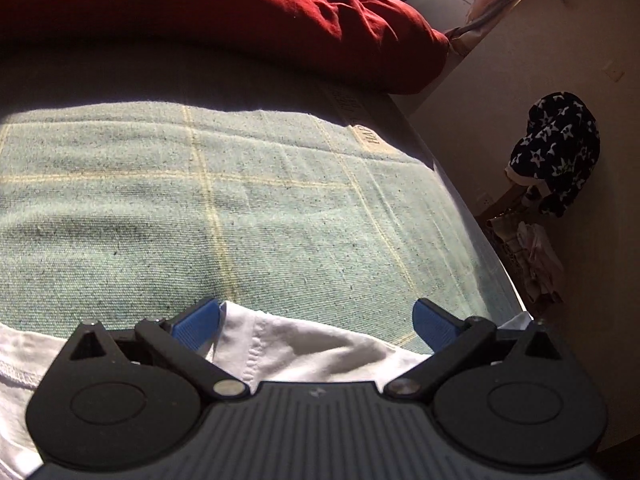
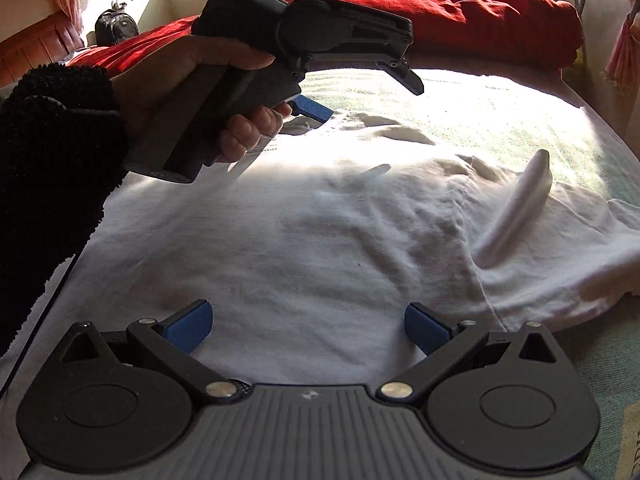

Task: Fold clothes
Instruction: 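Position the open left tool at the collar edge of the shirt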

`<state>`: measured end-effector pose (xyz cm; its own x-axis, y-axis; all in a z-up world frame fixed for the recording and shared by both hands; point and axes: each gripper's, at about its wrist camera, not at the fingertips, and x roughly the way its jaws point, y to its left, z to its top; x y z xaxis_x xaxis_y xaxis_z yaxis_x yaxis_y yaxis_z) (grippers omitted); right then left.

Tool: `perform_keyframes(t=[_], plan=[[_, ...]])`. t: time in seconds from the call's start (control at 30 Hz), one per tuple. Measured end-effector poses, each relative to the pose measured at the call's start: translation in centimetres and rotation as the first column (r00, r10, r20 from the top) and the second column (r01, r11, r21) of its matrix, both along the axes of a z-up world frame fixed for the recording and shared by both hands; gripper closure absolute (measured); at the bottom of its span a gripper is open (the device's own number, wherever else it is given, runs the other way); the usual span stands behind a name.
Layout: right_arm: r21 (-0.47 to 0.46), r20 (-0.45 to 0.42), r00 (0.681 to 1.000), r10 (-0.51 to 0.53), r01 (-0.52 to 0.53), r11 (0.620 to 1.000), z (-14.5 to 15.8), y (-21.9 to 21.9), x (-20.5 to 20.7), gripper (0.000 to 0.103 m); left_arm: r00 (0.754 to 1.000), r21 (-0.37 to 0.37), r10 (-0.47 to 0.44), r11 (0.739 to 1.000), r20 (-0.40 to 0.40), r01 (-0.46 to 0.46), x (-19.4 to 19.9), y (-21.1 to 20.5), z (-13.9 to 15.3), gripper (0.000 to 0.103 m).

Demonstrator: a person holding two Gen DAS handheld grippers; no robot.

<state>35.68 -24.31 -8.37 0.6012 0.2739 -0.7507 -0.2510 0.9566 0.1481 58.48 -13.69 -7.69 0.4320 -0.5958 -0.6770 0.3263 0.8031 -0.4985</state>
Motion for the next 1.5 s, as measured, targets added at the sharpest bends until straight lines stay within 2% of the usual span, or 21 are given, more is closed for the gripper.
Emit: perform_keyframes(t=[0.13,0.33,0.43,0.57,0.63,0.7,0.8,1.0,1.13,1.2,1.3,1.47,1.5], plan=[[-0.029,0.004,1.0,0.002,-0.002,1.0,-0.4,0.4,0.1,0.0,0.999,0.019,-0.014,1.0,0.036,0.013,-1.1,-0.3,1.6,0.001],[-0.073,0.018,1.0,-0.002,0.003,0.997,-0.7,1.2,0.0,0.0,0.992,0.003,-0.112,0.994,0.055,0.112,-4.7,0.0,3.7,0.001],[-0.082,0.023,1.0,-0.001,0.003,0.997,-0.7,1.3,-0.1,0.0,0.989,-0.007,-0.145,0.989,0.024,0.145,-5.0,-0.8,2.8,0.001],[-0.085,0.028,1.0,-0.003,0.005,0.996,-0.6,1.3,-0.3,0.0,0.988,0.01,-0.148,0.989,-0.035,0.148,-3.6,-2.5,-0.4,0.001],[-0.085,0.031,0.999,-0.005,0.007,0.996,-0.5,1.3,-0.3,0.0,0.99,0.032,-0.144,0.989,-0.001,0.144,-2.8,-3.4,-1.1,0.001],[-0.086,0.033,0.999,-0.007,0.01,0.996,-0.5,1.4,-0.2,0.0,0.991,0.059,-0.133,0.99,0.023,0.132,-2.2,-4.1,-0.8,0.001],[-0.086,0.03,1.0,-0.005,0.008,0.996,-0.3,1.4,-0.2,0.0,0.995,0.031,-0.097,0.995,-0.005,0.098,-1.7,-3.7,0.5,0.002],[-0.079,0.014,1.0,0.0,0.001,0.997,0.2,1.1,-0.3,0.0,0.987,0.081,-0.016,0.997,0.159,0.003,-5.3,4.5,8.0,0.001],[-0.094,0.014,1.0,-0.006,0.007,0.996,0.1,1.5,-0.4,0.0,0.972,0.109,0.145,0.98,0.187,-0.168,-7.0,12.5,9.9,0.001],[-0.097,0.015,1.0,-0.01,0.011,0.995,0.0,1.6,-0.3,0.0,0.956,0.115,0.247,0.957,0.159,-0.266,-7.3,16.6,8.9,0.001],[-0.098,0.016,1.0,-0.013,0.015,0.995,-0.2,1.7,0.0,0.0,0.925,0.102,0.374,0.92,0.065,-0.379,-7.2,21.6,5.8,0.001],[-0.1,0.02,1.0,-0.02,0.022,0.995,-0.6,1.9,0.4,0.0,0.888,0.056,0.452,0.892,-0.081,-0.448,-6.9,25.8,0.0,0.001],[-0.099,0.022,1.0,-0.021,0.024,0.995,-0.6,1.9,0.4,0.0,0.882,0.068,0.463,0.886,-0.086,-0.459,-6.7,26.2,-0.8,0.001]])
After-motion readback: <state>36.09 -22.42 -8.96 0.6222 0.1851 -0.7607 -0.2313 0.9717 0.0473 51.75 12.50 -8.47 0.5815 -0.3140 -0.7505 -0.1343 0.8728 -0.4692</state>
